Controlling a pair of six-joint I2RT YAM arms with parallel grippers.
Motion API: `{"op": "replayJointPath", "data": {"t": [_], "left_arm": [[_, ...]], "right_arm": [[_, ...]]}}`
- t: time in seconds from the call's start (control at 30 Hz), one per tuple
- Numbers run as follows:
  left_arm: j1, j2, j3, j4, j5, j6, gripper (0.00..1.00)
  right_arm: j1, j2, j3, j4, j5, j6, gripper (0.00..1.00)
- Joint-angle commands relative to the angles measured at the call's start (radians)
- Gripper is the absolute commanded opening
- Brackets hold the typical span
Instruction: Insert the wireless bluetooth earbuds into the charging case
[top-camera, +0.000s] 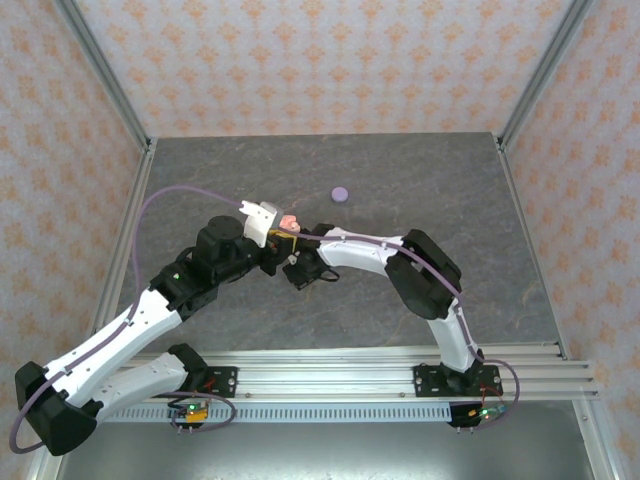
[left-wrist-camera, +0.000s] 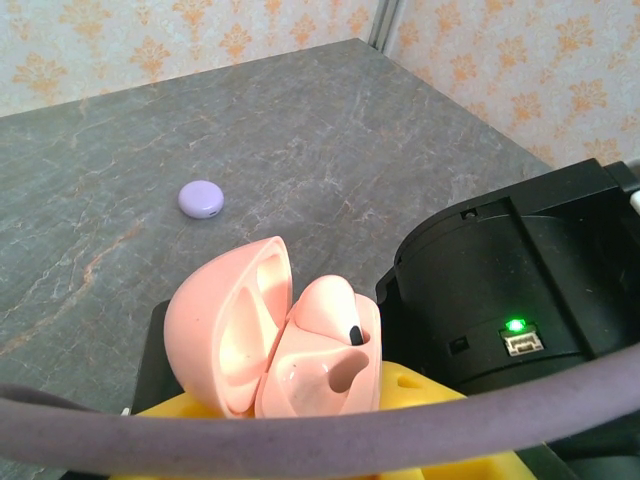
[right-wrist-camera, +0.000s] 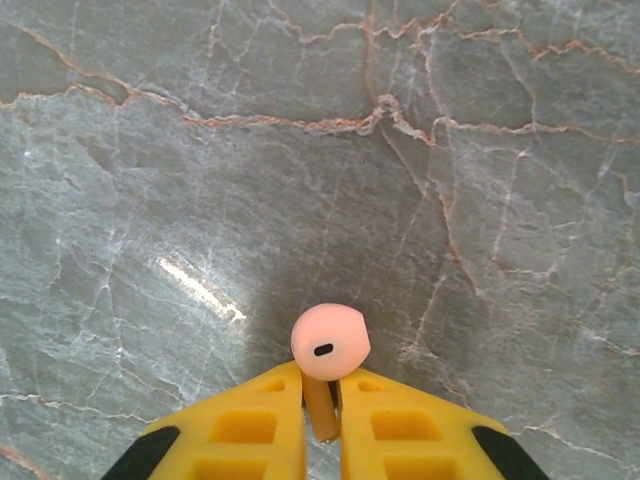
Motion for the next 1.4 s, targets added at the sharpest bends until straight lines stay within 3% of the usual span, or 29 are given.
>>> {"op": "replayJointPath", "data": {"t": [0.0, 0.77, 1.37], "left_arm": [[-0.006, -0.019, -0.008, 0.013, -0.017, -0.002, 0.11], [-0.007, 0.020, 0.004, 0.062, 0.041, -0.007, 0.11], [-0.007, 0.029, 0.022, 0.079, 0.062, -0.002, 0.10]], "right_arm": [[-0.005, 0.021, -0.054, -0.037, 0.079, 0.036, 0.13], [-0.276, -0.170, -0.284, 0.086, 0.099, 0.201, 0.12], [-0.286, -0.209, -0.302, 0.079, 0.096, 0.179, 0.14]]}}
